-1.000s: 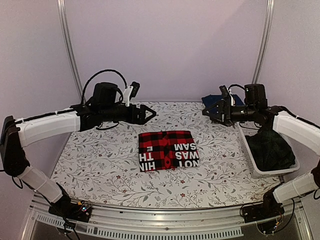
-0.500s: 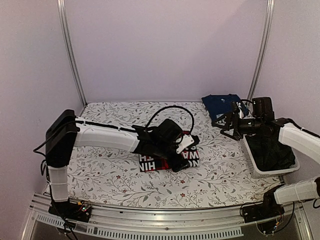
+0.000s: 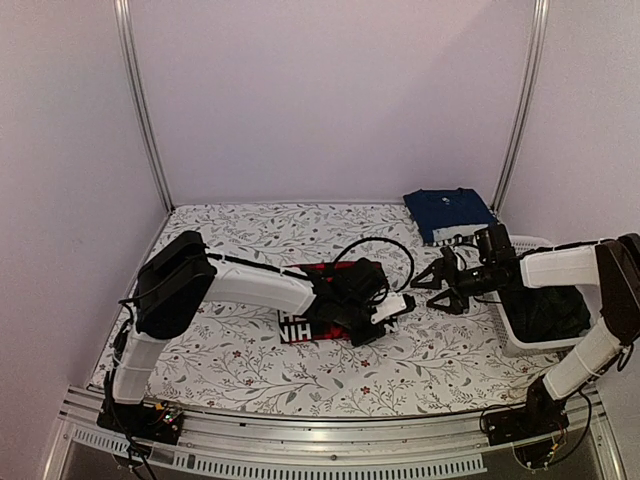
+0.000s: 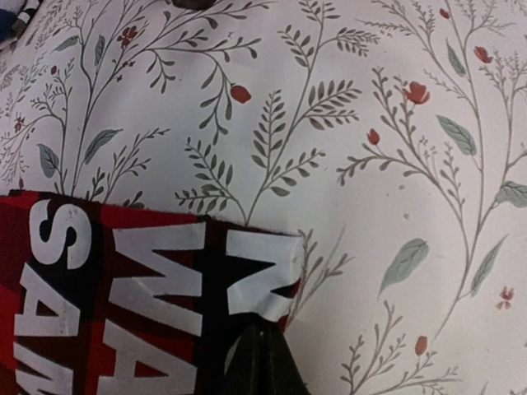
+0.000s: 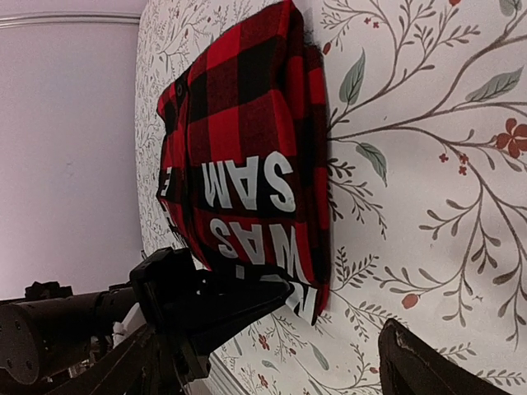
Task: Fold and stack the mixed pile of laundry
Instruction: Pick up the square-folded shirt from the center of the board.
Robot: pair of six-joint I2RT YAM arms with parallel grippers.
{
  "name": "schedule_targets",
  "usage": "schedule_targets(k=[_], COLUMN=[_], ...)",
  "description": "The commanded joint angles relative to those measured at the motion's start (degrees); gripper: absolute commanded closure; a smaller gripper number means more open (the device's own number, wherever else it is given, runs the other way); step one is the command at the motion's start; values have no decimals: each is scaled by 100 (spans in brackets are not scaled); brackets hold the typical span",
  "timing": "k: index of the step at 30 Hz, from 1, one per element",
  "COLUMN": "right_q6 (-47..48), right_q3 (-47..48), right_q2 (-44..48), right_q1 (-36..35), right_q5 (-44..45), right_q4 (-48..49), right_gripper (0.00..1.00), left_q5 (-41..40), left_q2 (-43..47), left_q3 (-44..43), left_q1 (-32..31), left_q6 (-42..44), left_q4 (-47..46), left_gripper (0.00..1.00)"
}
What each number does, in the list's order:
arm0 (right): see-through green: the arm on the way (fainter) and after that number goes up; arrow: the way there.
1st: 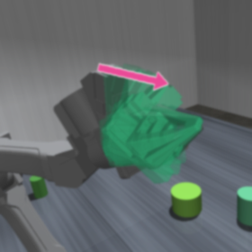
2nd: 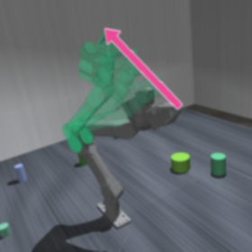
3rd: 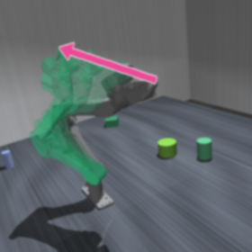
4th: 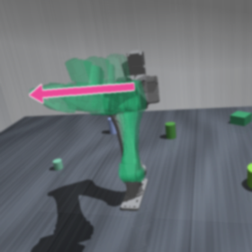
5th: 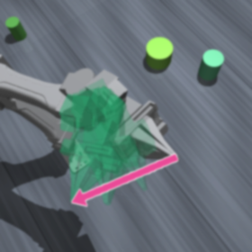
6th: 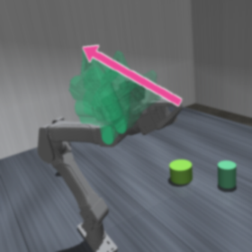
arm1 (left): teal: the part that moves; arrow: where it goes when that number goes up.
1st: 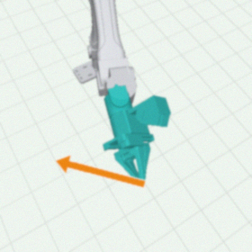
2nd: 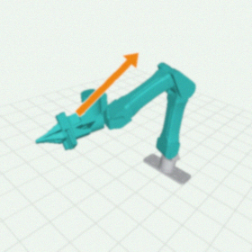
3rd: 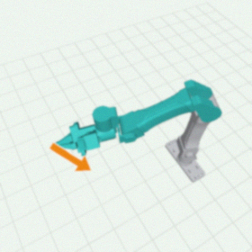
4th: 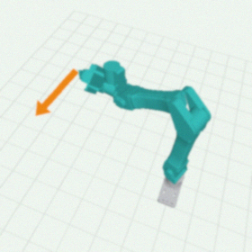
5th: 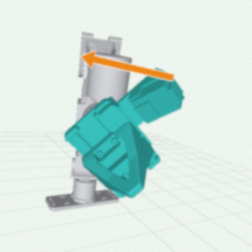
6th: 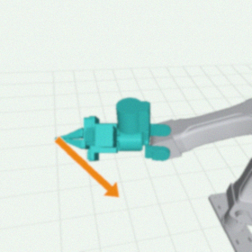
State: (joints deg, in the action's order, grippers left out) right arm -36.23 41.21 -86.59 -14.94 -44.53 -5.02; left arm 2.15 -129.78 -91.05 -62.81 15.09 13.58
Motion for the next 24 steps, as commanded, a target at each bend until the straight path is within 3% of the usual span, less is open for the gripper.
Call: schedule_targets(k=[1, 5, 12, 24], right_q6=[-25, -129, -425, -1896], right_q3=[117, 195, 468, 645], right_q2=[-505, -1063, -1783, -2510], right_q1=[18, -15, -302, -688], right_q5=[-196, -395, -522, -1008], right_q4=[451, 818, 1252, 2365], right_gripper=[12, 16, 14, 14], left_q5=[197, 437, 624, 664], left_q2=[41, 411, 898, 1355], left_q3=[20, 269, 593, 1069], left_q1=[-53, -35, -38, -16], left_q6=[-3, -183, -395, -598], left_q4=[-72, -305, -576, -1102], left_gripper=[100, 100, 100, 100])
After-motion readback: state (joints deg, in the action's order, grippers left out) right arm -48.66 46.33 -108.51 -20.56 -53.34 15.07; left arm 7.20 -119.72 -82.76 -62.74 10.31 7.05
